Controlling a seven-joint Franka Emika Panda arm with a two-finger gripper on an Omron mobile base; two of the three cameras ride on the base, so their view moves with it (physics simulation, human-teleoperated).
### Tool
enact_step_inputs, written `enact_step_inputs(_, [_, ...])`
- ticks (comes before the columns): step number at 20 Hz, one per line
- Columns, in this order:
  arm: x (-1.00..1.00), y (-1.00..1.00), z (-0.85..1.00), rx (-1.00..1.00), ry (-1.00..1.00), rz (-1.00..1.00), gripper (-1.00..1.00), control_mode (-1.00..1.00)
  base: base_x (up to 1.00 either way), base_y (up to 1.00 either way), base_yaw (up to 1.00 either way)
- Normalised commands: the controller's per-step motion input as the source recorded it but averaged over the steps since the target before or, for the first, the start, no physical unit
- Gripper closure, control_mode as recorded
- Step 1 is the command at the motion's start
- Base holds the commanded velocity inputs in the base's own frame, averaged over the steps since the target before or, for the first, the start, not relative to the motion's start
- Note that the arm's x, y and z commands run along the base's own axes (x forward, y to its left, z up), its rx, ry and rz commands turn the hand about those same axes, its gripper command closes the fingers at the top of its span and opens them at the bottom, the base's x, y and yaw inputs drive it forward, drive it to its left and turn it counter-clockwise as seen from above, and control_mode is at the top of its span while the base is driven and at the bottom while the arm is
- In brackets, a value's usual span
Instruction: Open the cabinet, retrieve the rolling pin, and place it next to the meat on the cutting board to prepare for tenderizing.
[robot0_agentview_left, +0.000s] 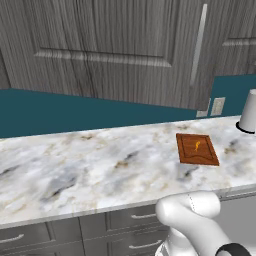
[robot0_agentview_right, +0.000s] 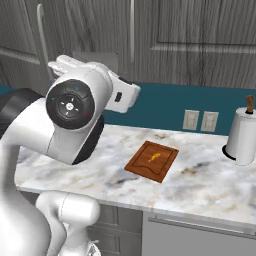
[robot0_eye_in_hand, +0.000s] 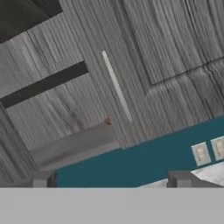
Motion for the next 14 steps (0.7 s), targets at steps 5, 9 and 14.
enact_step_inputs(5, [0.77,-0.07,-0.17,0.18,0.00,0.14,-1.00,-1.00,0.00,0.00,0.00])
enact_step_inputs(9, [1.00,0.03,-0.19,0.15,0.01,0.16,-1.00,-1.00,0.00,0.00,0.00])
enact_step_inputs(14, [0.71,0.09,-0.23,0.11,0.05,0.15,-1.00,-1.00,0.00,0.00,0.00])
